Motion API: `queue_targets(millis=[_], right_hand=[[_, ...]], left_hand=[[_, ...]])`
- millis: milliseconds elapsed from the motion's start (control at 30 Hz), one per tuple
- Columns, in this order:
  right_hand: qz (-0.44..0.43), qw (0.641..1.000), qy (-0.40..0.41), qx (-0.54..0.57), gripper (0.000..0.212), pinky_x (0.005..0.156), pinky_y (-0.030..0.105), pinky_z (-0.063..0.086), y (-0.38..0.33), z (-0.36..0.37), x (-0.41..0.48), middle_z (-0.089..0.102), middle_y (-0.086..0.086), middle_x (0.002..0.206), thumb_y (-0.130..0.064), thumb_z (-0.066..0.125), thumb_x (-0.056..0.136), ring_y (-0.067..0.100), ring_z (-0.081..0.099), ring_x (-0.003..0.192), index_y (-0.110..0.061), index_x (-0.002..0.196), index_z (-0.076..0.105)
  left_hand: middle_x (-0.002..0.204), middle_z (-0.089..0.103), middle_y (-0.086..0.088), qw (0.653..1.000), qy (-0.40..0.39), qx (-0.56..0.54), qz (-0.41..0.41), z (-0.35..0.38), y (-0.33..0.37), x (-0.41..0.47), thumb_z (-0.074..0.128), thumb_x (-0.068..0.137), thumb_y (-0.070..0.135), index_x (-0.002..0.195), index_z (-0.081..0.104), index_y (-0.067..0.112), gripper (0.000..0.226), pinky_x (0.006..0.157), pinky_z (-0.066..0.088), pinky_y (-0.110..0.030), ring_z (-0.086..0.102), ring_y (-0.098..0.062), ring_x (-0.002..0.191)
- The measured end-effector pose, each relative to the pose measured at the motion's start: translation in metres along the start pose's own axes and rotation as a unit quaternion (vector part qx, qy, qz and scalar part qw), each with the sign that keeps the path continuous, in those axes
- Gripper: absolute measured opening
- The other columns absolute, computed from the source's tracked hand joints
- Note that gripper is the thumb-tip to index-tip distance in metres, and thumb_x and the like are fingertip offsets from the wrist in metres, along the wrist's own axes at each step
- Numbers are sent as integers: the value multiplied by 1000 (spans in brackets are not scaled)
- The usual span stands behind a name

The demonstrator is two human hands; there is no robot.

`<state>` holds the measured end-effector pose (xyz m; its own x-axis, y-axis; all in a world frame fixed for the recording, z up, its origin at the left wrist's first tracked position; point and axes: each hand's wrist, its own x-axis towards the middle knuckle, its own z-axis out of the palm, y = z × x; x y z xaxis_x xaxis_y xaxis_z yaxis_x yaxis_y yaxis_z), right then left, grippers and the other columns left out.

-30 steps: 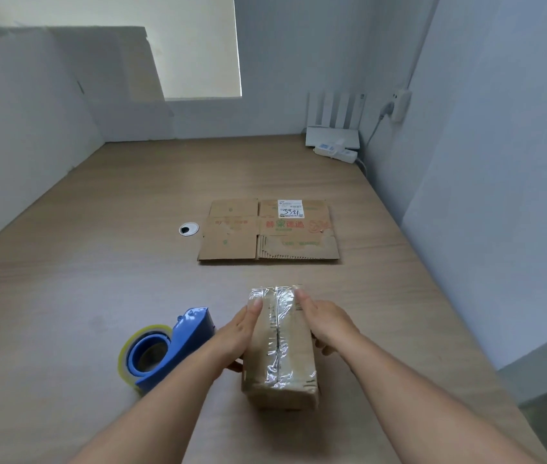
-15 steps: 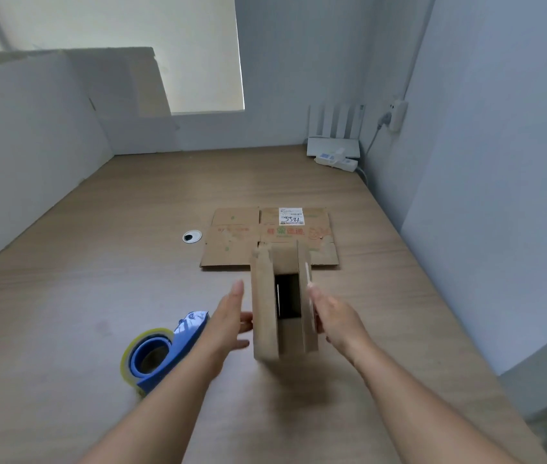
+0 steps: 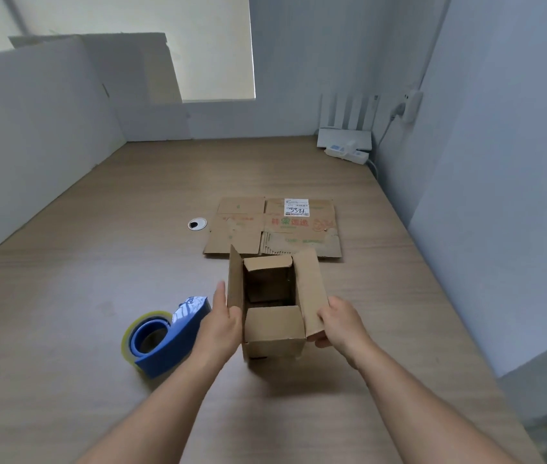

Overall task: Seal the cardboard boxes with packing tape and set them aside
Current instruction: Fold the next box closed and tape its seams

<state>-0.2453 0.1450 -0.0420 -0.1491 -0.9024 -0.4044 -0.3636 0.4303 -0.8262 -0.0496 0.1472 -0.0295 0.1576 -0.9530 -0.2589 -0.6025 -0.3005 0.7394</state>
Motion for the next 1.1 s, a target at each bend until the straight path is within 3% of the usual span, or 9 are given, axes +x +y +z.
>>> queue_targets(millis=[100,267,367,467,533,667,800,967,1100], right_hand=[[-15,998,-19,49,33,52,33,55,3,-4,2,63,9,105,-4,35,95,29,66,80,-15,122,50],[-24,997,-50,51,67,46,28,52,3,-4,11,52,-3,112,-2,36,95,27,64,82,-37,150,17],[-42,985,-15,-166,58,75,39,56,1,-11,15,50,3,132,-23,45,94,28,60,103,-28,148,27],[-77,922,51,-376,68,91,37,44,-12,-20,21,37,5,140,-53,57,84,25,44,124,-17,138,37],[-108,899,74,-417,87,96,39,42,-27,-23,28,22,9,149,-58,62,79,27,32,133,-18,145,22],[-131,872,99,-462,76,87,38,45,-52,-23,50,39,8,135,-65,59,79,28,45,121,-28,141,34],[-128,869,127,-461,53,68,29,41,-71,-24,65,64,4,106,-63,41,91,25,60,99,-19,110,62],[-73,928,109,-348,45,77,34,44,-63,-26,81,63,8,113,-50,47,93,30,58,104,-15,121,50],[-71,952,69,-289,51,75,34,43,-46,-29,59,62,6,117,-51,53,89,29,57,107,-15,123,44]], left_hand=[[120,60,-19,988,2,126,91,2,-1,-3,35,99,7,152,4,35,68,77,53,-36,64,-32,95],[124,54,0,967,-87,233,58,4,18,4,32,101,30,120,58,26,33,90,51,-34,56,-16,105],[82,61,0,988,-44,146,40,9,20,1,38,97,51,81,58,19,41,73,52,-31,58,-11,77],[106,61,6,990,-77,110,53,6,16,-4,58,89,47,106,59,22,31,84,53,-30,59,-10,98],[148,35,8,971,-165,163,65,3,14,-7,68,82,42,147,29,28,77,98,46,-29,41,-14,132],[161,-2,11,948,-213,217,100,2,15,-18,70,83,38,151,-7,36,103,105,41,-28,26,-16,143],[161,-3,11,950,-216,199,101,7,9,-23,70,84,36,149,-12,41,104,104,40,-26,27,-16,143],[160,-2,14,973,-171,115,102,15,8,-26,73,82,32,128,-31,61,117,109,37,-29,28,-15,142],[160,11,5,991,-105,74,46,22,15,-27,66,87,39,139,-29,48,108,108,35,-33,30,-20,142]])
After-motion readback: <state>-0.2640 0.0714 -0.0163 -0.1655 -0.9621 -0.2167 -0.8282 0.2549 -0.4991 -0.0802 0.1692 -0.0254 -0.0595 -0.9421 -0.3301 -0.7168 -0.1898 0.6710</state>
